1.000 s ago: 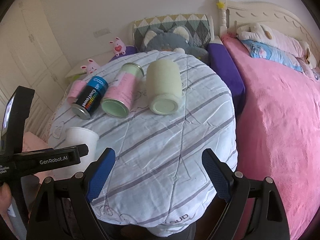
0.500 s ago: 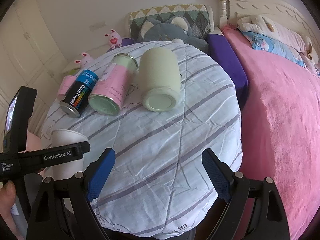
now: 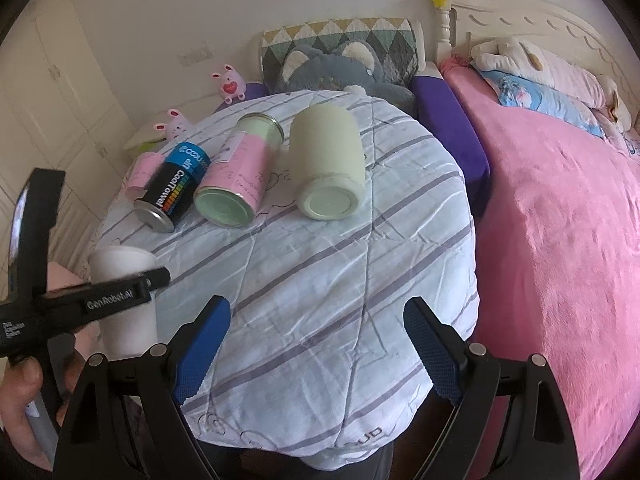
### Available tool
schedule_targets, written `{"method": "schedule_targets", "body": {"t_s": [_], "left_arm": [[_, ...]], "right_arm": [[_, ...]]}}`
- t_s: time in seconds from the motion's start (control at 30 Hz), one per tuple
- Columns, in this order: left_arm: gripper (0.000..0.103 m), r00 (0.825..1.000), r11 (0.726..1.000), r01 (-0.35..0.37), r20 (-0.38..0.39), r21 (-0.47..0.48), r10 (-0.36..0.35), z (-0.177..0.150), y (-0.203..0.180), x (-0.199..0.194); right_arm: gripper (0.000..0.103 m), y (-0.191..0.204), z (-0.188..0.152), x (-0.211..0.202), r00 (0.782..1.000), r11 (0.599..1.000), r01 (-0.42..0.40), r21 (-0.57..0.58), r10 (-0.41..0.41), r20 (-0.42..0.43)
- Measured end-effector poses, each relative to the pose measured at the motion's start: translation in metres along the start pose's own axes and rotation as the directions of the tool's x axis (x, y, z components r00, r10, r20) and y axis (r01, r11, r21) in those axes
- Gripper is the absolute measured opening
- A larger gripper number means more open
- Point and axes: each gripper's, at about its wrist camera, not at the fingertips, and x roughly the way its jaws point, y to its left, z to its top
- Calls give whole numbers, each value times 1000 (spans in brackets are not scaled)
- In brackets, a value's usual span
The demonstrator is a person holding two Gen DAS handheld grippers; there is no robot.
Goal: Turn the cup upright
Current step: 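Lift the cup with the left gripper and rotate it rim-up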
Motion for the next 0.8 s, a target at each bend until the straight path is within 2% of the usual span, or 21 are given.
{"method": "schedule_targets", "body": {"t_s": [0.1, 0.13, 0.2, 0.27, 0.3, 0.33, 0.43, 0.5, 0.57, 0.67, 0.8], "left_arm": [[69, 991, 999, -14, 135, 45, 8, -1, 0, -20], [69, 979, 998, -13, 202, 65, 0, -3, -1, -27], [69, 945, 994, -8, 325, 106, -27, -9, -3, -40], [69, 883, 989, -31, 468, 146, -42, -21, -6, -50], [69, 834, 983, -80, 551, 166, -25, -31, -10, -52], [70, 811, 979, -102, 585, 177, -21, -34, -9, -49], [70, 756, 968, -160, 654, 192, -5, -46, -11, -35], [70, 745, 961, -182, 667, 206, -1, -54, -13, -24], [70, 745, 963, -162, 667, 217, -25, -59, -12, -18], [70, 734, 963, -148, 677, 225, -45, -70, -10, -15], [70, 733, 965, -123, 677, 230, -68, -87, -4, -14]], "right_arm": [[90, 2, -5, -9, 1000, 1000, 7, 3, -7, 12], [90, 3, -7, -12, 1000, 1000, 11, 4, -11, 17], [90, 2, -11, -17, 999, 1000, 16, 10, -17, 28], [90, 2, -16, -21, 999, 999, 32, 17, -32, 33], [90, 1, -21, -23, 999, 999, 43, 20, -44, 29], [90, 0, -25, -24, 998, 998, 51, 22, -52, 26], [90, -6, -40, -28, 996, 995, 86, 49, -87, 17], [90, -11, -50, -29, 994, 992, 105, 71, -106, 8], [90, -13, -60, -29, 991, 988, 133, 79, -133, -8], [90, -13, -70, -29, 987, 983, 161, 84, -160, -17], [90, -8, -83, -26, 984, 981, 177, 75, -174, -36]]}}
